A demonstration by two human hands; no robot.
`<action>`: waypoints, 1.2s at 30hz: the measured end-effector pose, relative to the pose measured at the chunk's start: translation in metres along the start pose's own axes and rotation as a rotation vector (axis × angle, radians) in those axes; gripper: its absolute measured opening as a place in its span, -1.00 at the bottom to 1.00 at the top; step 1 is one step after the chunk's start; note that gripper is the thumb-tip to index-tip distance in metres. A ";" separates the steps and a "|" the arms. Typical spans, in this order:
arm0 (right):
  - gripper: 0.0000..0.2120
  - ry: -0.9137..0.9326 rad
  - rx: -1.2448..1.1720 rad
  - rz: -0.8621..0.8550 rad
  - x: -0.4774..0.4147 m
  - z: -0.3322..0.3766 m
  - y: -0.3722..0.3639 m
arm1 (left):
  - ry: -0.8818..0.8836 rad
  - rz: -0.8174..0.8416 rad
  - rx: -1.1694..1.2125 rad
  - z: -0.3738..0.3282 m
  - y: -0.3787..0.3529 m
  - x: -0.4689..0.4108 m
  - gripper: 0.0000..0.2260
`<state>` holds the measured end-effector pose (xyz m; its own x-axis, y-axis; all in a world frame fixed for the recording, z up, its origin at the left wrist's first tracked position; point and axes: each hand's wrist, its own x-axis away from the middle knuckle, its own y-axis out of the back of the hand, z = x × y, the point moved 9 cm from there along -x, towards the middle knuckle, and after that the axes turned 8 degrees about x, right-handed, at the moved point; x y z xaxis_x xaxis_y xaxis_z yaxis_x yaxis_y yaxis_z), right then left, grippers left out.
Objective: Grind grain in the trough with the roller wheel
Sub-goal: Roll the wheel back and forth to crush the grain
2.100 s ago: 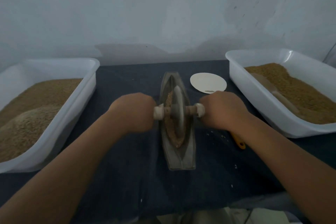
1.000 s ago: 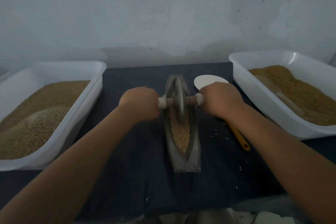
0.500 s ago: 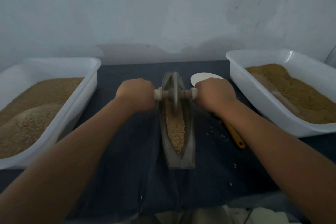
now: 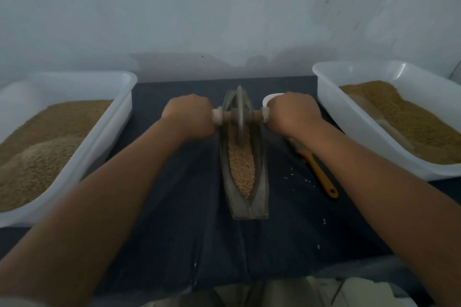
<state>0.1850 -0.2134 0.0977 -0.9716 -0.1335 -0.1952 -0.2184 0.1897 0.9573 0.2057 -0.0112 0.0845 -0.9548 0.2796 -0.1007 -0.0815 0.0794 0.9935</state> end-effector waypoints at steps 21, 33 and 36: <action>-0.74 0.102 0.075 -0.062 0.049 0.003 -0.010 | -0.065 0.025 -0.023 -0.003 -0.012 0.057 -0.80; -0.76 0.012 0.041 -0.013 -0.018 -0.001 -0.011 | -0.004 0.020 0.017 0.004 0.002 -0.011 -0.74; -0.85 0.020 -0.020 0.007 0.003 -0.004 -0.012 | -0.044 0.098 0.029 -0.001 -0.005 0.009 -0.78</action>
<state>0.1850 -0.2196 0.0864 -0.9711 -0.1520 -0.1839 -0.2091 0.1710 0.9628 0.1971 -0.0103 0.0791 -0.9442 0.3293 -0.0055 0.0210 0.0769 0.9968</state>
